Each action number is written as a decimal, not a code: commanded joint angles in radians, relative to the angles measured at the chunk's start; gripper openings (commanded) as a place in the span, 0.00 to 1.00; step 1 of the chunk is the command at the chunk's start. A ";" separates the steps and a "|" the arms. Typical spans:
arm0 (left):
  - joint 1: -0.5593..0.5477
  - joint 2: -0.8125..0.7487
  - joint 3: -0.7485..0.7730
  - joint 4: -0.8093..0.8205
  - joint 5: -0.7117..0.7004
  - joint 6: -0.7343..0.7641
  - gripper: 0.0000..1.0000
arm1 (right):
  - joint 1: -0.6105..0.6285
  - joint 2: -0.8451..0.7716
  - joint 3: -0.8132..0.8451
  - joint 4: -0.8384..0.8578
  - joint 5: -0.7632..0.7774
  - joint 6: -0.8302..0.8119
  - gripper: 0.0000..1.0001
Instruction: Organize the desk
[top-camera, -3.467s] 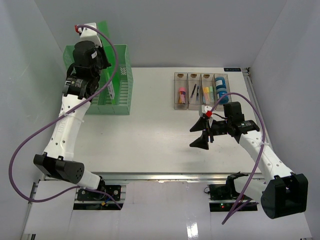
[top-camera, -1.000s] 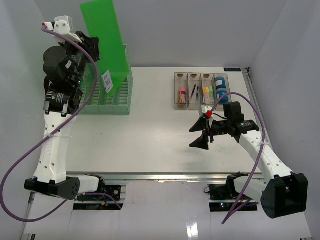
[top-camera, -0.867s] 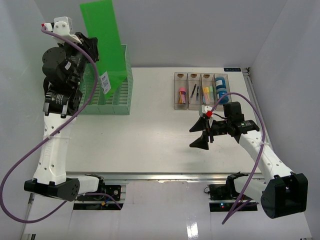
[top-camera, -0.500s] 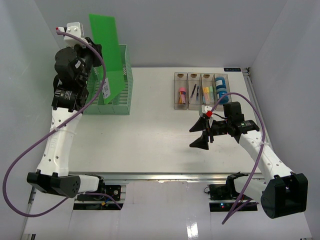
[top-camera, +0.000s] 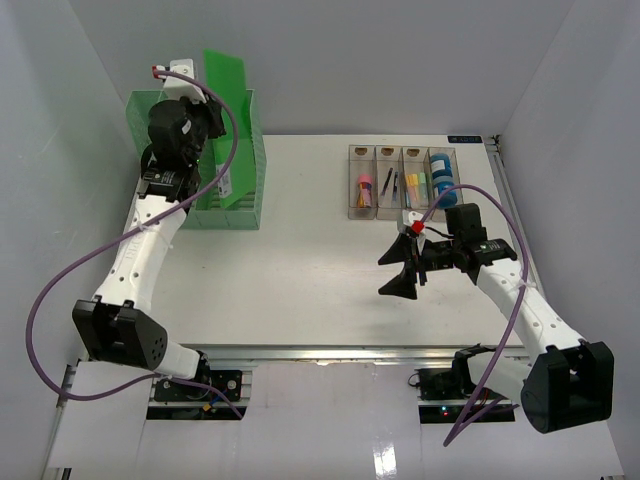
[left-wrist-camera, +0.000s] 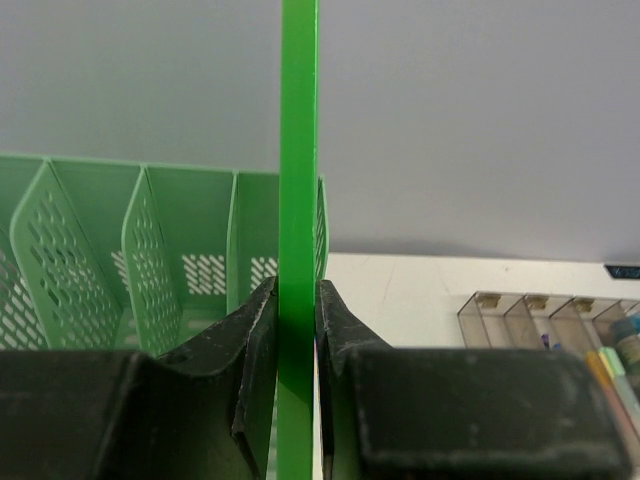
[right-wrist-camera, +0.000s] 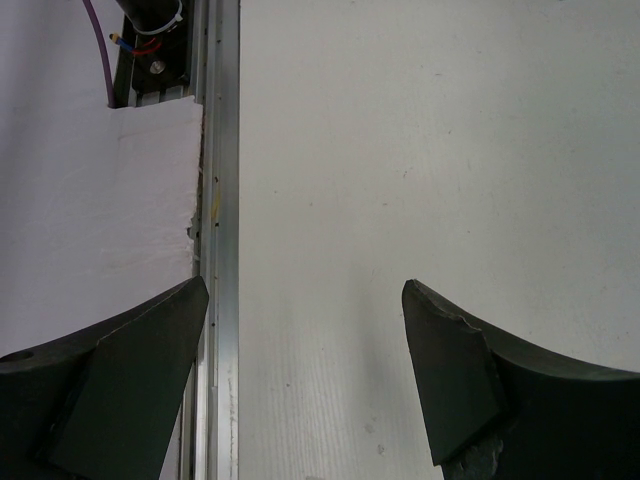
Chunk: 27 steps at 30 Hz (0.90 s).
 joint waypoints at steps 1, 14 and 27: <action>0.001 -0.020 -0.082 0.162 -0.009 0.023 0.00 | -0.005 0.009 -0.011 0.019 -0.037 -0.012 0.85; 0.023 -0.043 -0.219 0.229 0.037 0.014 0.00 | -0.006 0.025 -0.015 0.018 -0.032 -0.014 0.85; 0.030 -0.227 -0.444 0.244 0.048 -0.011 0.00 | -0.005 0.017 -0.013 0.017 -0.043 -0.015 0.85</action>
